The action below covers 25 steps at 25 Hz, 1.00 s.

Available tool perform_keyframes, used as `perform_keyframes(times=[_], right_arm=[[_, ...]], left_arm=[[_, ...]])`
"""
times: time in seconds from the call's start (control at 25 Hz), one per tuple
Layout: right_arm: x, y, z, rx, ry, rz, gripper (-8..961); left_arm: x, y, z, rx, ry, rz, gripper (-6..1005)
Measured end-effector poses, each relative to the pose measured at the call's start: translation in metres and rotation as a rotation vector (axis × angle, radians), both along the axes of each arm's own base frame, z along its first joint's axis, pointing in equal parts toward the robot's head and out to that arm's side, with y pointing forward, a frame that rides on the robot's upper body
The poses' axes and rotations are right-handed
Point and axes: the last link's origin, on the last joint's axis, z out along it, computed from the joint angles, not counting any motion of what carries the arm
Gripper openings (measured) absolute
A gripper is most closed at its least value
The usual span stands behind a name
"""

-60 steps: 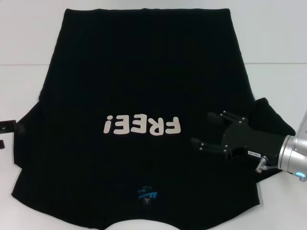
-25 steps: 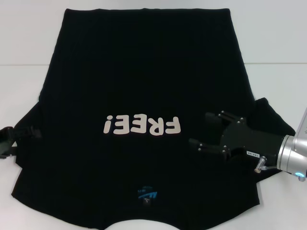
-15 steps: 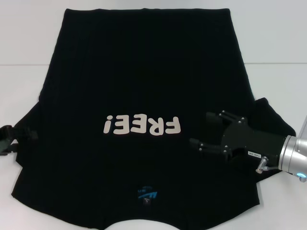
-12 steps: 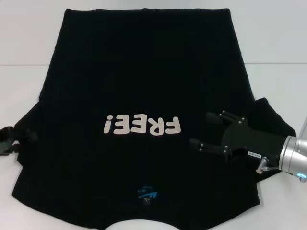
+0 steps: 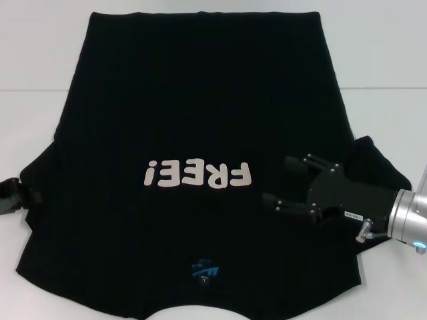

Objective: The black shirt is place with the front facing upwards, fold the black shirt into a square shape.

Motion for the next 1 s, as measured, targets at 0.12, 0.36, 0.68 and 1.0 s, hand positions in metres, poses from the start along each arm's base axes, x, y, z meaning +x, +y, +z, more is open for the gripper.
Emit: perform_keyframes(times=[0.12,0.36,0.68,1.0], right_arm=[[0.000,0.000,0.000,0.000,0.000,0.000,928],[0.000,0.000,0.001,0.003,0.001,-0.001,928],[0.000,0.001,0.001,0.007,0.003,-0.004,928],[0.000,0.001,0.003,0.009,0.006,0.000,928]], left_arm=[[0.000,0.000,0.000,-0.001,0.003,0.000,179],[-0.001,0.001,0.000,0.001,0.016,-0.002,-1],[-0.004,0.000,0.004,0.012,0.022,-0.001,0],[-0.017,-0.008,0.027,0.070,0.042,0.032,0]])
